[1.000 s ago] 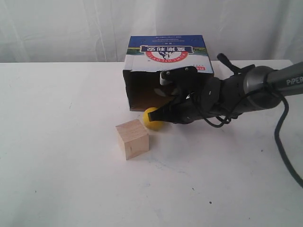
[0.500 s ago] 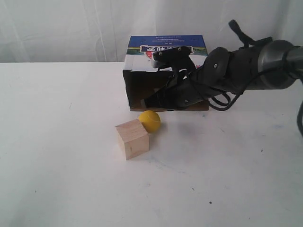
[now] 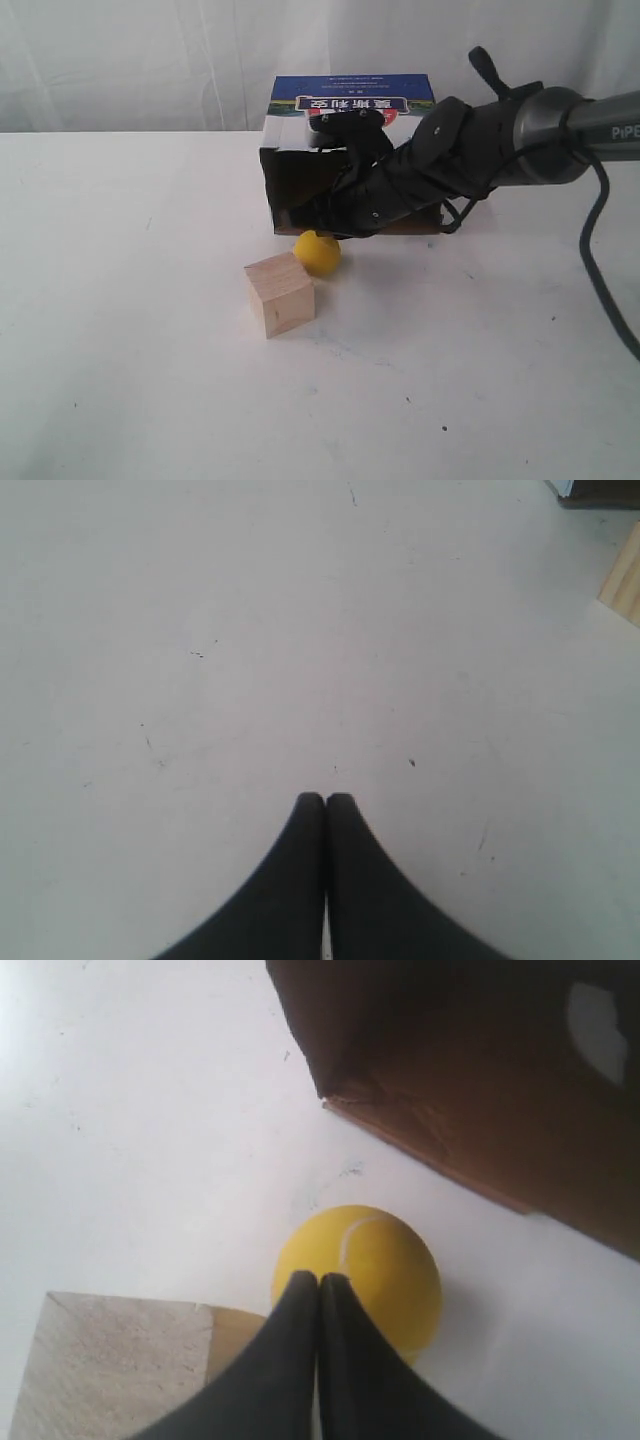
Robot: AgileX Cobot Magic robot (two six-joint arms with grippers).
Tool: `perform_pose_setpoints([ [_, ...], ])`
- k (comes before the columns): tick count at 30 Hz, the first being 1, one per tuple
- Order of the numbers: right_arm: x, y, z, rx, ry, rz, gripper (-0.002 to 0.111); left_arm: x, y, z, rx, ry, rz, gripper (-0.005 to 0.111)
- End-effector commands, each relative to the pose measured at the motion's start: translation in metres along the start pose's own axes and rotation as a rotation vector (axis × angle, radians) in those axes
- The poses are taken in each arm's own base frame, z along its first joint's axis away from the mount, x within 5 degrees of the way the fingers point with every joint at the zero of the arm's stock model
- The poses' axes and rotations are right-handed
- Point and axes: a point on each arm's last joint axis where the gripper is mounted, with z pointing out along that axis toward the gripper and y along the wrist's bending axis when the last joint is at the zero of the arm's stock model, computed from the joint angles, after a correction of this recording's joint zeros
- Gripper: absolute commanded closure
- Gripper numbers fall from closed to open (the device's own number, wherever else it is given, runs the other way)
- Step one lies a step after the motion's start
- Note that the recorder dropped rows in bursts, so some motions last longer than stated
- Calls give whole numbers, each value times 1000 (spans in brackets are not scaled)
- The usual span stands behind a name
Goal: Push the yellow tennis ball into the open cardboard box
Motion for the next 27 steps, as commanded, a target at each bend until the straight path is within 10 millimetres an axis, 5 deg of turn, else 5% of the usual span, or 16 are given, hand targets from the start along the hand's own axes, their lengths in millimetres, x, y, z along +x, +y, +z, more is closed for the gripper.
perform_pose_setpoints([
  [1,-3,0,7,-20,-17,-8,108,5,-1,0,11,39,1,107],
  [10,9,-8,40,-21,32,22,108,5,-1,0,11,39,1,107],
  [27,-7,-28,28,93,-84,-14,108,5,-1,0,11,39,1,107],
])
